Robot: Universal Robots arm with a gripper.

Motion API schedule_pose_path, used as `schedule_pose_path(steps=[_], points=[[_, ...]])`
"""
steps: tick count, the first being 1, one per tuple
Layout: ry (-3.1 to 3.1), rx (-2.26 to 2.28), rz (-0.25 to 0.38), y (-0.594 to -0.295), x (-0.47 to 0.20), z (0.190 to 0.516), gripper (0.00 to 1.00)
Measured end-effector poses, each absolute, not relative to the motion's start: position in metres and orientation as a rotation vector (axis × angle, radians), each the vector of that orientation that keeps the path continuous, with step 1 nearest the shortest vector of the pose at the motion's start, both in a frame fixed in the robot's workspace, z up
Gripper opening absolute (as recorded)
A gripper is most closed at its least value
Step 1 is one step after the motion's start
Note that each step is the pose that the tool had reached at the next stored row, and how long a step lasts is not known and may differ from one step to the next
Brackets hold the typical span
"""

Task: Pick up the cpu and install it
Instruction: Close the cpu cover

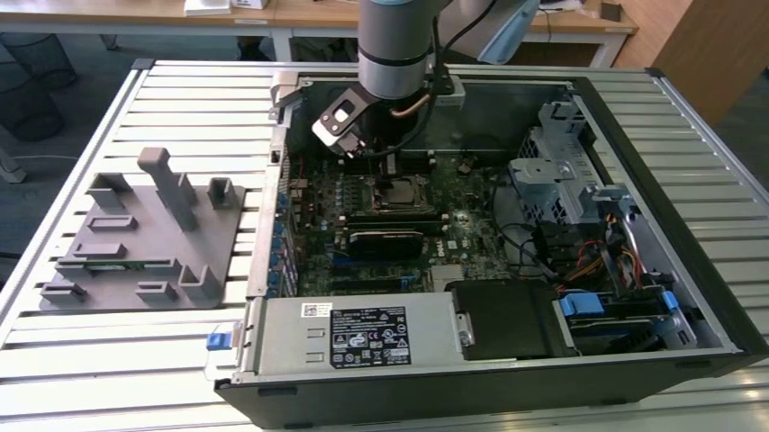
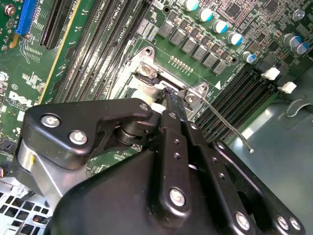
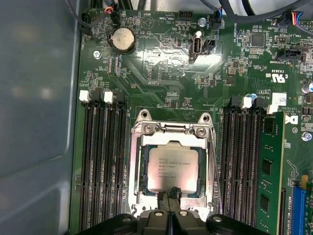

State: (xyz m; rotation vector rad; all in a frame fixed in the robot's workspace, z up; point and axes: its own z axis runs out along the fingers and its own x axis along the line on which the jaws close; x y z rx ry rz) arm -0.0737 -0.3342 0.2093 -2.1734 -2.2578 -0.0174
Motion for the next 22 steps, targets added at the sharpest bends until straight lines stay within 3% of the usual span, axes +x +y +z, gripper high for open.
schedule_pose_path(steps=[22], points=[[-2.258, -2.173, -0.017, -0.334, -0.074, 0.199, 0.11]])
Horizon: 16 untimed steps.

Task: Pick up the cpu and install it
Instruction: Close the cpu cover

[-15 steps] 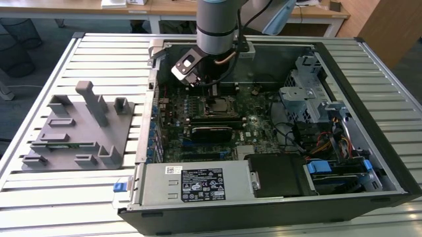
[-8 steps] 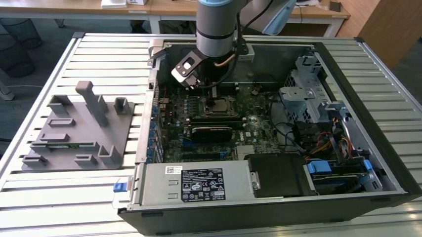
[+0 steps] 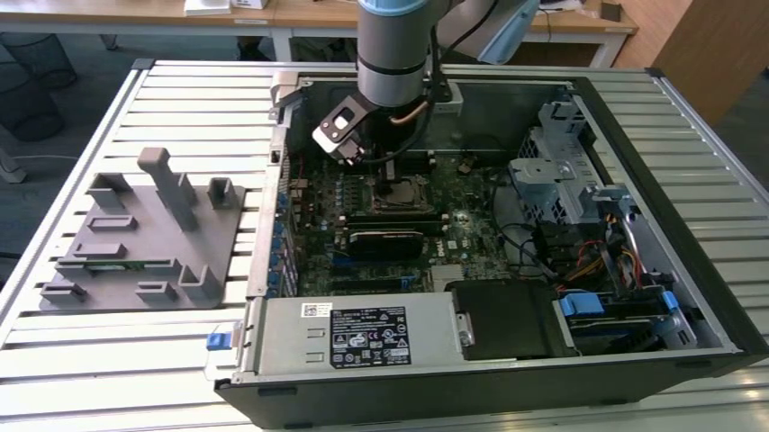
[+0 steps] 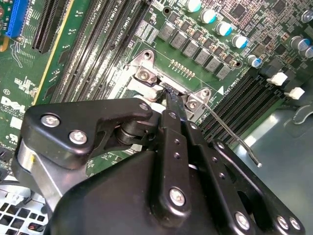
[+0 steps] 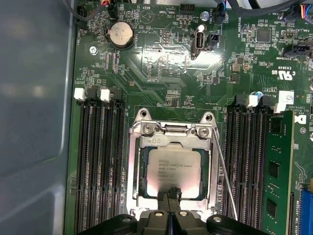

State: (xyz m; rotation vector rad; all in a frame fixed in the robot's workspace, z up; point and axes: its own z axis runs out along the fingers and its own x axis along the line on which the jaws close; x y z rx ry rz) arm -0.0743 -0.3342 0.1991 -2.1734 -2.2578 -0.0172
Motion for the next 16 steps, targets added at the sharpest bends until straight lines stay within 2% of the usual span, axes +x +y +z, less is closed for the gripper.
schedule_pose_path(steps=[16], points=[[-2.258, -2.173, -0.017, -0.3342, -0.0748, 0.2049, 0.11]])
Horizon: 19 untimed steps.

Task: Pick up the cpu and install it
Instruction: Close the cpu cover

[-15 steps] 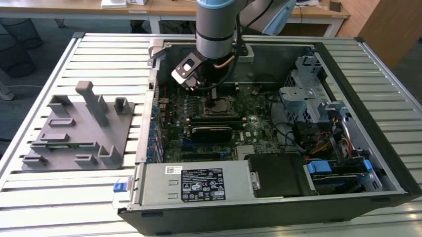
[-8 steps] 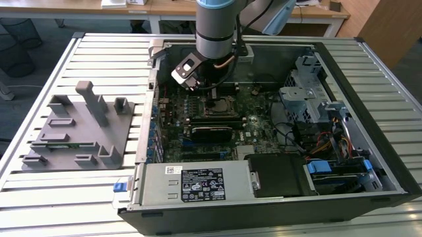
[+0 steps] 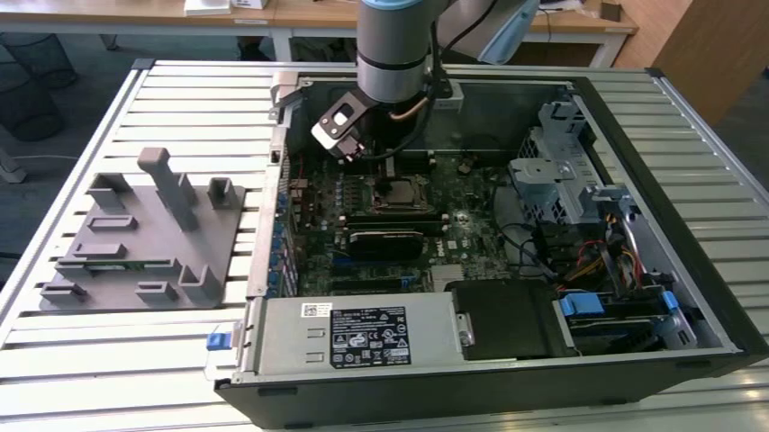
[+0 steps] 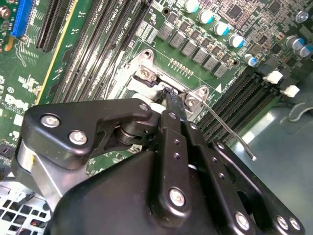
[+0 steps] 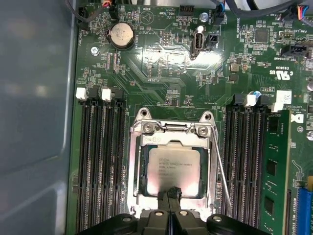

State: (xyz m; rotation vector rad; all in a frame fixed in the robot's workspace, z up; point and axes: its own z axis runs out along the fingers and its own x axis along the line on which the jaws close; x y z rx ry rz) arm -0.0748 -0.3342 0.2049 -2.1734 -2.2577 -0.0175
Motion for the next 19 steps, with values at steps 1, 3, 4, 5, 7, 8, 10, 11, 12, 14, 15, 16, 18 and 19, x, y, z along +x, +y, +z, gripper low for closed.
schedule_pose_path(steps=[1, 3, 4, 5, 7, 8, 10, 11, 12, 14, 15, 16, 18, 19], points=[[-2.258, -2.173, -0.018, -0.3342, -0.0748, 0.2064, 0.11], [-2.258, -2.173, -0.017, -0.3342, -0.0748, 0.2085, 0.11], [-2.258, -2.173, -0.017, -0.3342, -0.0748, 0.2091, 0.11], [-2.258, -2.173, -0.018, -0.3341, -0.0748, 0.2093, 0.11], [-2.258, -2.173, -0.018, -0.3341, -0.0748, 0.2093, 0.11], [-2.258, -2.173, -0.018, -0.3341, -0.0748, 0.2093, 0.11], [-2.258, -2.174, -0.017, -0.3340, -0.0750, 0.2089, 0.11], [-2.258, -2.174, -0.016, -0.3340, -0.0753, 0.2084, 0.11], [-2.258, -2.174, -0.016, -0.3340, -0.0756, 0.2076, 0.11], [-2.258, -2.174, -0.016, -0.3339, -0.0764, 0.2060, 0.11], [-2.258, -2.174, -0.016, -0.3339, -0.0767, 0.2053, 0.11], [-2.258, -2.174, -0.016, -0.3339, -0.0770, 0.2047, 0.11], [-2.258, -2.174, -0.016, -0.3339, -0.0774, 0.2033, 0.11], [-2.259, -2.174, -0.016, -0.3340, -0.0774, 0.2026, 0.11]])
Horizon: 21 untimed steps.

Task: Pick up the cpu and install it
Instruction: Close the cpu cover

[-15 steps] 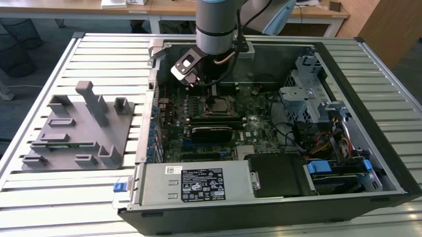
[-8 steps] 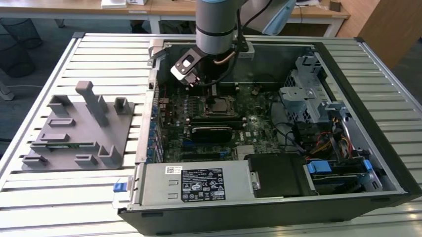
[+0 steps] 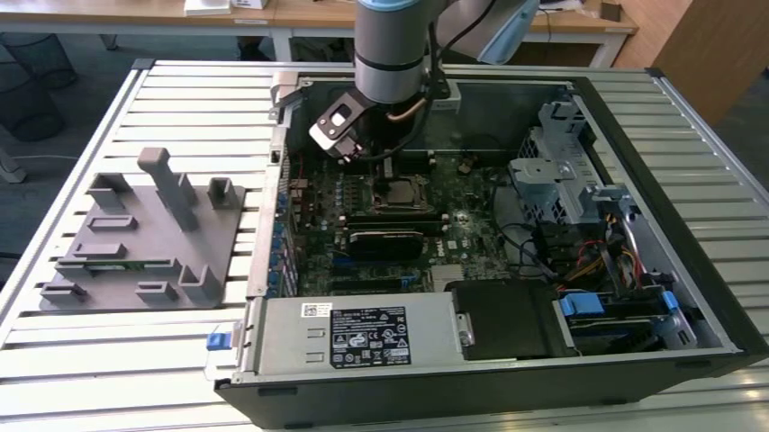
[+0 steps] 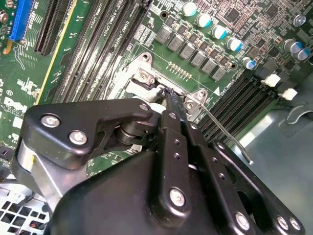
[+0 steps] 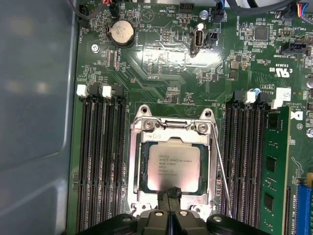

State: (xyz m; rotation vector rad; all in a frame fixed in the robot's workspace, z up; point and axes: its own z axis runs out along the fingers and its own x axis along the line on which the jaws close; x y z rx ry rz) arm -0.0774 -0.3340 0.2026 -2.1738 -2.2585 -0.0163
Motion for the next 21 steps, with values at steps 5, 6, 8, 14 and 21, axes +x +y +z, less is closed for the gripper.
schedule_pose_path(steps=[5, 6, 8, 14, 21], points=[[-2.258, -2.174, -0.016, -0.3340, -0.0776, 0.1998, 0.11], [-2.258, -2.174, -0.016, -0.3340, -0.0777, 0.1995, 0.11], [-2.258, -2.174, -0.016, -0.3340, -0.0776, 0.1994, 0.11], [-2.258, -2.174, -0.016, -0.3339, -0.0777, 0.2011, 0.11], [-2.258, -2.174, -0.016, -0.3339, -0.0778, 0.2037, 0.11]])
